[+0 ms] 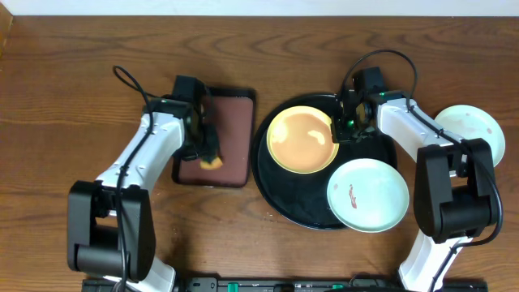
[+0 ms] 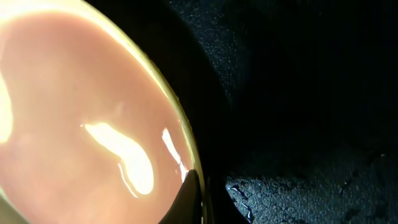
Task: Clean dirty plates on tray and stack at the side
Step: 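Return the sponge to the water tray with the left gripper, then lift the yellow plate with the right gripper and tilt it over the tray, then carry the yellow plate right and stack it on the cleaned plate, then grasp the stained green plate rim with right gripper, slide it to center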
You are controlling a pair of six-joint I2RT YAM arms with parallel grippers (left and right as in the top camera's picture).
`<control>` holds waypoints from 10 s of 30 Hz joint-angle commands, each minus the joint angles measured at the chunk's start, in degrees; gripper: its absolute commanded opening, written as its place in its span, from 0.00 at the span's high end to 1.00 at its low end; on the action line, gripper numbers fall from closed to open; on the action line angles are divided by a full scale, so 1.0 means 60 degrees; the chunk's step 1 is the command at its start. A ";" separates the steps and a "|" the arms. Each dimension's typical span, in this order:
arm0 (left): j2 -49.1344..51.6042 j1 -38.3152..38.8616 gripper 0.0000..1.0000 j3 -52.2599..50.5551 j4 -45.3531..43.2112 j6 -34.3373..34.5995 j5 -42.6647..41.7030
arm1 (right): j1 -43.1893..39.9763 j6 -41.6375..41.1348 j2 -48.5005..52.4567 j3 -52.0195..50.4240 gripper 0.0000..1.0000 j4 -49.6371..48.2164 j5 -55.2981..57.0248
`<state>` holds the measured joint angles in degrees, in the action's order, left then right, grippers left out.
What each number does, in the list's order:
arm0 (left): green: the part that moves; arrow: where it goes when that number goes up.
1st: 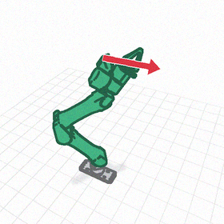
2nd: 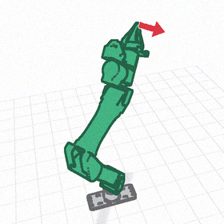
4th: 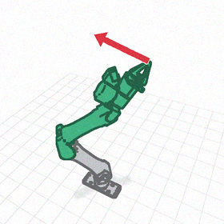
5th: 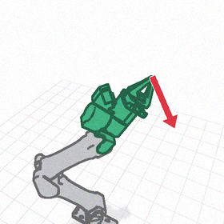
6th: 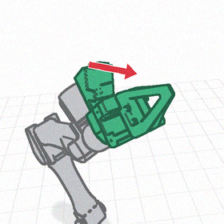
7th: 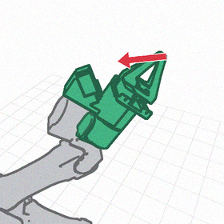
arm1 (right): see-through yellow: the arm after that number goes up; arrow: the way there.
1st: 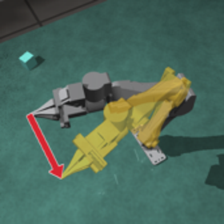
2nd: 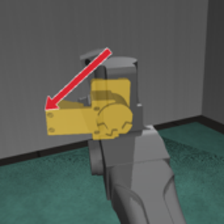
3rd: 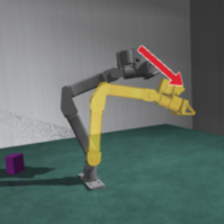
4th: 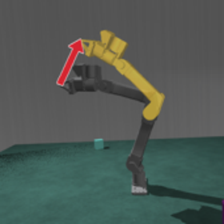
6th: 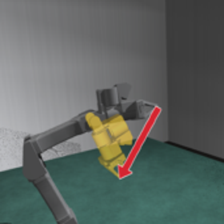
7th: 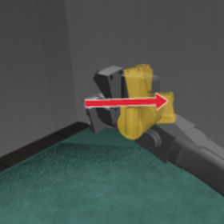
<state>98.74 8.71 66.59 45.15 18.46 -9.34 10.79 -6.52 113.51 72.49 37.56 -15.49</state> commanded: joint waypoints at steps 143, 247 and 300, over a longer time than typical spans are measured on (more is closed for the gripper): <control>-0.7023 -0.0754 0.16 0.0630 0.1472 -0.0073 -0.0656 | -0.2911 -0.3264 -0.3071 0.3249 0.99 0.1741 -0.0182; -0.7023 -0.0754 0.16 0.0630 0.1472 -0.0073 -0.0656 | -0.3541 -0.1045 -0.4127 -0.2335 0.44 0.3745 0.1712; -0.7023 -0.0754 0.16 0.0630 0.1472 -0.0073 -0.0656 | -0.1971 -0.0171 -0.2357 -0.3242 0.59 -0.2025 -0.0266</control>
<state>56.53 4.49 68.95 53.80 18.15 -13.19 -1.30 -7.38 96.01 52.58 25.61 -13.34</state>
